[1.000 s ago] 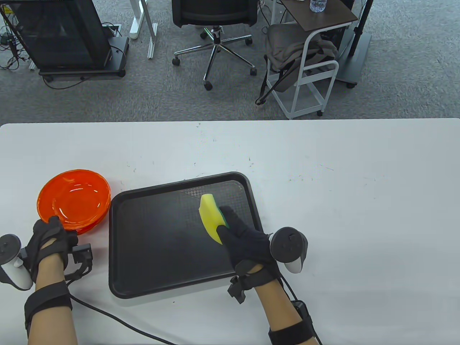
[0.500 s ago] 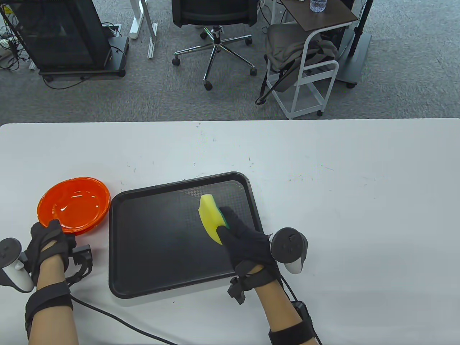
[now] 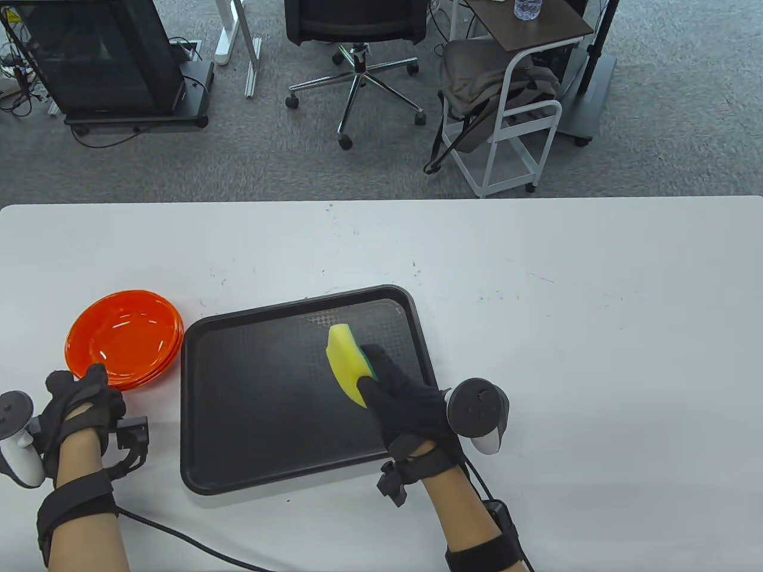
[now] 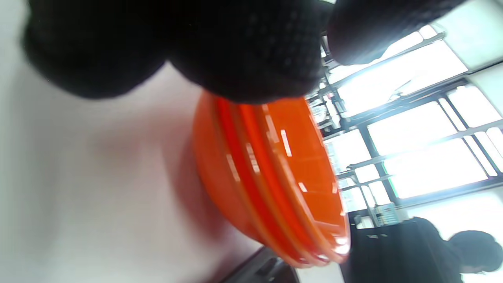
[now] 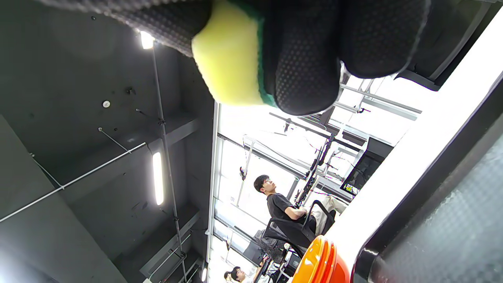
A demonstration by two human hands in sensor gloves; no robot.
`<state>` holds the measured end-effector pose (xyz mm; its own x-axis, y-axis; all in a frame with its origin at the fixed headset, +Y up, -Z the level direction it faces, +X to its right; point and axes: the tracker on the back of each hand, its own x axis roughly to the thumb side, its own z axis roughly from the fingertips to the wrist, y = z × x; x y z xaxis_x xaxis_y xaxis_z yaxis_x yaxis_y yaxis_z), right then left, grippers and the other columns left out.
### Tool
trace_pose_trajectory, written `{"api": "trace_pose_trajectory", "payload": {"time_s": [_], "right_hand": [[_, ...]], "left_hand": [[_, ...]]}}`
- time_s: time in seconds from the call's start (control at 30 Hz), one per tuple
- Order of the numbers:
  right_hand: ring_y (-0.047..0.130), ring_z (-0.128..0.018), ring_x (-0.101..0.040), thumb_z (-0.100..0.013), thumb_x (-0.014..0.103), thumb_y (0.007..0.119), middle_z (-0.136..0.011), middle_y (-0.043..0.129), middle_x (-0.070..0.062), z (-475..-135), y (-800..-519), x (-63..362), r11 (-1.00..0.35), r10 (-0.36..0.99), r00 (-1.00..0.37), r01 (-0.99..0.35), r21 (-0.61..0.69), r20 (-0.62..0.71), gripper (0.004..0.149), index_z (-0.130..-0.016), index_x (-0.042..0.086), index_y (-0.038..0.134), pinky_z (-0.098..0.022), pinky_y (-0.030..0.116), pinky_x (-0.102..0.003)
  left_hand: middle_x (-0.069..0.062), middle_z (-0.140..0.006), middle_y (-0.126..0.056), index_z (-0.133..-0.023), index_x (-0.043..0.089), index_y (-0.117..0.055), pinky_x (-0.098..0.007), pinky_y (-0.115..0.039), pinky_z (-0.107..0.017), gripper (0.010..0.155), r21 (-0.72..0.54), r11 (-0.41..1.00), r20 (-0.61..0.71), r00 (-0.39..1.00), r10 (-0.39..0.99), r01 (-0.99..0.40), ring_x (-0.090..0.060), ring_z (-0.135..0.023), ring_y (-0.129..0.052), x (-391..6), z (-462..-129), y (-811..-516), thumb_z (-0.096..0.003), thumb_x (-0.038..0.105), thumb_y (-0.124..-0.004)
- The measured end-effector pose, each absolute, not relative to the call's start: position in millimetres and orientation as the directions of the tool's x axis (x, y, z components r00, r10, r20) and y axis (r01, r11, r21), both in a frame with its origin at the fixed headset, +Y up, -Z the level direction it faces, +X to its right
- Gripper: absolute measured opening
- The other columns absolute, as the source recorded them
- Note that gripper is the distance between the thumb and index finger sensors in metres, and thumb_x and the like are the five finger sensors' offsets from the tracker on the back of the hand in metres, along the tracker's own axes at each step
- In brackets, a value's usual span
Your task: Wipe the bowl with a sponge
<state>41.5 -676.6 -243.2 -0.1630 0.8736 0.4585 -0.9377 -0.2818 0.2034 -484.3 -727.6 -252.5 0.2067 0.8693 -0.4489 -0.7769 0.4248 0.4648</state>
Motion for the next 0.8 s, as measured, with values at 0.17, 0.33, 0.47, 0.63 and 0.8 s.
{"api": "trace_pose_trajectory", "payload": {"time_s": [0.17,0.33,0.47,0.63,0.8], "right_hand": [[0.094,-0.07,-0.035,-0.064,0.035,0.069,-0.092,0.081,-0.023,-244,-677,41,-0.289,0.871,-0.167,-0.935,0.205,0.462,0.052,-0.102,0.005,0.049,-0.052,0.076,-0.057],[0.094,-0.07,-0.036,-0.064,0.035,0.069,-0.092,0.081,-0.024,-243,-677,39,-0.3,0.868,-0.175,-0.931,0.21,0.465,0.052,-0.102,0.005,0.049,-0.052,0.076,-0.057],[0.094,-0.07,-0.036,-0.064,0.035,0.07,-0.092,0.081,-0.024,-244,-678,38,-0.313,0.865,-0.186,-0.926,0.213,0.466,0.052,-0.102,0.005,0.049,-0.052,0.076,-0.057],[0.094,-0.07,-0.036,-0.064,0.035,0.07,-0.092,0.081,-0.024,-243,-679,38,-0.329,0.862,-0.202,-0.921,0.209,0.464,0.052,-0.102,0.005,0.049,-0.052,0.076,-0.057],[0.094,-0.07,-0.036,-0.064,0.035,0.07,-0.092,0.081,-0.024,-244,-680,38,-0.351,0.857,-0.224,-0.913,0.209,0.463,0.052,-0.102,0.005,0.049,-0.052,0.076,-0.057]], "left_hand": [[-0.009,-0.058,-0.091,-0.106,0.014,-0.038,-0.036,-0.09,-0.019,0.077,0.395,0.416,-0.232,0.349,0.908,-0.819,-0.014,-0.018,-0.099,-456,-266,-702,-0.0513,0.048,-0.08],[-0.009,-0.055,-0.093,-0.101,0.012,-0.065,-0.038,-0.09,-0.019,0.064,0.27,0.604,-0.167,0.581,0.797,-0.75,-0.015,-0.017,-0.099,-414,-268,-680,-0.0512,0.047,-0.081],[-0.011,-0.073,-0.087,-0.104,0.018,-0.067,-0.047,-0.086,-0.037,0.065,0.197,0.784,-0.098,0.784,0.613,-0.588,-0.025,-0.039,-0.1,-383,-266,-665,-0.0501,0.051,-0.084],[-0.006,-0.115,-0.041,-0.113,0.036,-0.039,-0.064,-0.047,-0.073,0.081,0.115,0.838,0.044,0.845,0.533,-0.534,-0.042,-0.108,-0.05,-356,-270,-665,-0.0498,0.055,-0.086],[0.004,-0.116,-0.018,-0.111,0.044,-0.029,-0.063,-0.017,-0.074,0.085,0.071,0.911,0.09,0.912,0.399,-0.406,-0.034,-0.113,-0.009,-341,-273,-665,-0.0489,0.06,-0.085]]}}
